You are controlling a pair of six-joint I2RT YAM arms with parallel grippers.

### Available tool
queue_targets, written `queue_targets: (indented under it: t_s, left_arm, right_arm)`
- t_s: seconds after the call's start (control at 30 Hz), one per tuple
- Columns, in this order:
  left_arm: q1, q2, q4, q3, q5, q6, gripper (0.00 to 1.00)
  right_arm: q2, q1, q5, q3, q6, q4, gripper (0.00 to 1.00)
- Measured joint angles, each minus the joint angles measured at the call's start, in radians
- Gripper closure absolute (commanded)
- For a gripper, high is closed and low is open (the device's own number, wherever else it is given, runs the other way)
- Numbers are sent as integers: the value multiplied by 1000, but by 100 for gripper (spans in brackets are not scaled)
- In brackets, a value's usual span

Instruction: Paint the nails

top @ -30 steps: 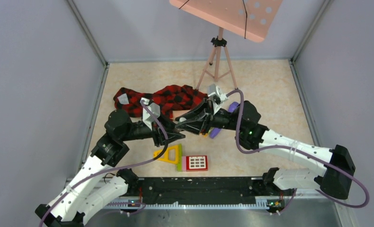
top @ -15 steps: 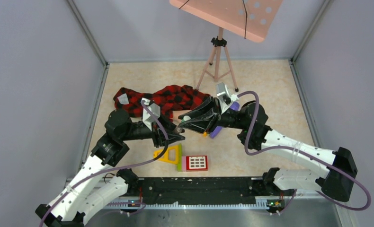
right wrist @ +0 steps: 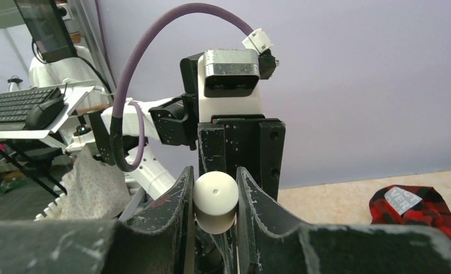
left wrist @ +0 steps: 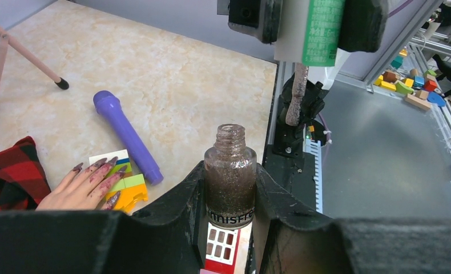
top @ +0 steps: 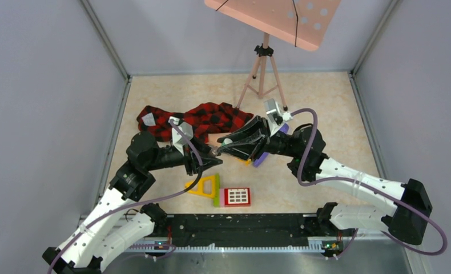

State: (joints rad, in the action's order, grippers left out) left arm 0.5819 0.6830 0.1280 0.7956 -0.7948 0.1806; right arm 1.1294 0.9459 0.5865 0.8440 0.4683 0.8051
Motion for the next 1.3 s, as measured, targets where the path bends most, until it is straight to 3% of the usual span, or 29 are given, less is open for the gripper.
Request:
queue_targets:
  t_s: [0.3,0.6,0.8,1.03,1.3]
  left_arm:
    - [0,-3,14,0,58,-8,100]
    - [-5,-62,96,-2,378,-31,100]
    - [-6,-101,99,-21,502,-35,100]
    - [-6,-76,103,-27,544,-49,100]
    - [-6,-72,112,-27,567,-61,100]
  right_arm:
    - [-51,-13,-101,-20,-3,-43,100]
    - [-189,-27,-507,-55,-58,-344,100]
    - [-185,-77,-722,-178,-46,-452,100]
    - [-97,-156,-838,-322,26,-416,100]
    - [24,-198,-891,-425,92,-262,100]
